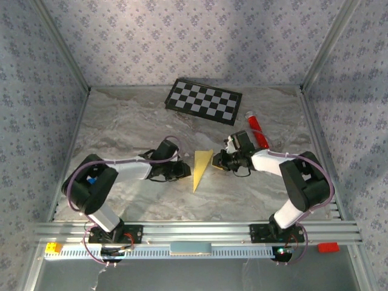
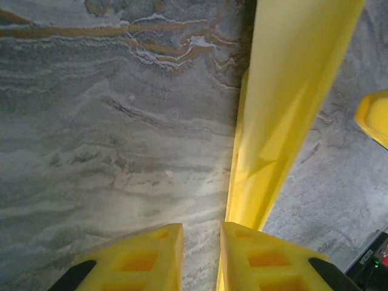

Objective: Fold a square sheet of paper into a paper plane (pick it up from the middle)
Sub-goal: Fold the wing for the fifth time at the center of the table.

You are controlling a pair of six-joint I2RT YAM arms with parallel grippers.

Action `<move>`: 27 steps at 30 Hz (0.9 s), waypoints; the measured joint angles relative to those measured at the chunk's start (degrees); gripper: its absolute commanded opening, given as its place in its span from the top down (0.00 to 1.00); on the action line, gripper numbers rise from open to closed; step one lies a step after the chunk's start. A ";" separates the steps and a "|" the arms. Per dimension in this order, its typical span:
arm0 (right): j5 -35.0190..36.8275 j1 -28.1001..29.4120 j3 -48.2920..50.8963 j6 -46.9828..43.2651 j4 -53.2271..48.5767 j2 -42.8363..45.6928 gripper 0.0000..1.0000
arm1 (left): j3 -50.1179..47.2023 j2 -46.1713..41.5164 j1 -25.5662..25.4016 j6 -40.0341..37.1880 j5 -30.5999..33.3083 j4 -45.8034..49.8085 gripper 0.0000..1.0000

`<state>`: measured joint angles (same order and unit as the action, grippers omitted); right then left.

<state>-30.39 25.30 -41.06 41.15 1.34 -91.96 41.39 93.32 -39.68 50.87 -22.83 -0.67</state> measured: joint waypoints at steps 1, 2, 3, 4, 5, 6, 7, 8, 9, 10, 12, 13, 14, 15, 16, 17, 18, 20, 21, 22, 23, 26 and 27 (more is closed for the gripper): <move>-0.02 0.15 0.00 0.02 0.20 0.00 0.83 | 0.26 0.66 0.00 0.02 -0.15 -0.24 0.79; -0.02 0.22 -0.02 0.02 0.33 0.00 0.83 | 0.44 1.18 0.00 0.04 -0.20 -0.70 0.79; -0.02 0.24 -0.02 0.04 0.42 0.00 0.83 | 0.59 1.73 0.00 0.17 -0.46 -1.16 0.79; -0.02 0.24 -0.02 0.07 0.44 0.00 0.84 | 0.79 2.27 0.02 0.22 -0.76 -1.60 0.80; -0.04 0.24 -0.02 0.15 0.44 -0.04 0.84 | 1.03 2.67 0.09 0.26 -1.11 -1.77 0.80; -0.07 0.24 -0.02 0.24 0.46 -0.17 0.84 | 1.16 2.95 0.35 0.48 -1.70 -1.95 0.79; -0.09 0.24 -0.02 0.24 0.50 -0.37 0.84 | 1.16 3.21 0.48 0.72 -2.14 -2.23 0.79; -0.11 0.24 -0.02 0.26 0.52 -0.68 0.84 | 1.16 3.23 0.61 0.90 -2.36 -2.34 0.79; -0.20 0.33 -0.02 0.39 0.57 -1.11 0.84 | 1.16 3.23 0.68 1.11 -2.67 -2.64 0.79; -0.22 0.44 -0.02 0.46 0.55 -1.51 0.84 | 1.16 3.45 0.68 1.25 -2.71 -3.48 0.79; -0.22 0.63 -0.02 0.50 0.55 -2.32 0.84 | 1.18 3.76 0.68 1.31 -2.93 -4.37 0.79; -0.28 0.79 -0.02 0.63 0.55 -2.62 0.85 | 1.18 3.89 0.68 1.33 -2.97 -4.76 0.79; -0.28 0.92 -0.04 0.66 0.55 -2.84 0.85 | 1.18 3.98 0.68 1.33 -3.10 -5.09 0.79; -0.28 1.05 -0.07 0.68 0.52 -2.99 0.85 | 1.18 3.98 0.68 1.36 -3.17 -5.38 0.79; -0.37 1.16 -0.15 0.68 0.55 -3.19 0.85 | 1.18 3.98 0.68 1.36 -3.19 -5.62 0.79; -0.42 1.27 -0.28 0.68 0.57 -3.37 0.85 | 1.20 3.98 0.68 1.36 -3.19 -5.73 0.79; -0.42 1.38 -0.46 0.70 0.59 -3.56 0.86 | 1.20 3.98 0.68 1.36 -3.19 -5.79 0.79; -0.42 1.55 -0.59 0.70 0.66 -3.85 0.86 | 1.20 3.98 0.68 1.36 -3.34 -5.86 0.79; -0.42 1.66 -0.61 0.70 0.63 -3.93 0.86 | 1.20 3.98 0.68 1.38 -3.34 -5.88 0.79; -0.42 1.75 -0.61 0.70 0.66 -4.02 0.86 | 1.20 3.98 0.68 1.49 -3.37 -5.92 0.79; -0.42 1.84 -0.63 0.70 0.63 -4.11 0.86 | 1.20 3.98 0.68 1.55 -3.37 -5.97 0.79; -0.42 1.95 -0.72 0.70 0.61 -4.48 0.86 | 1.20 3.98 0.68 1.77 -3.39 -6.08 0.79; -0.39 2.01 -0.74 0.70 0.61 -4.66 0.86 | 1.20 3.98 0.61 1.77 -3.37 -6.08 0.78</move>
<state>-30.79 27.31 -41.80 41.85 1.96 -96.62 42.59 97.30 -39.07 52.64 -26.20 -6.74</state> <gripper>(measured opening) 0.141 0.213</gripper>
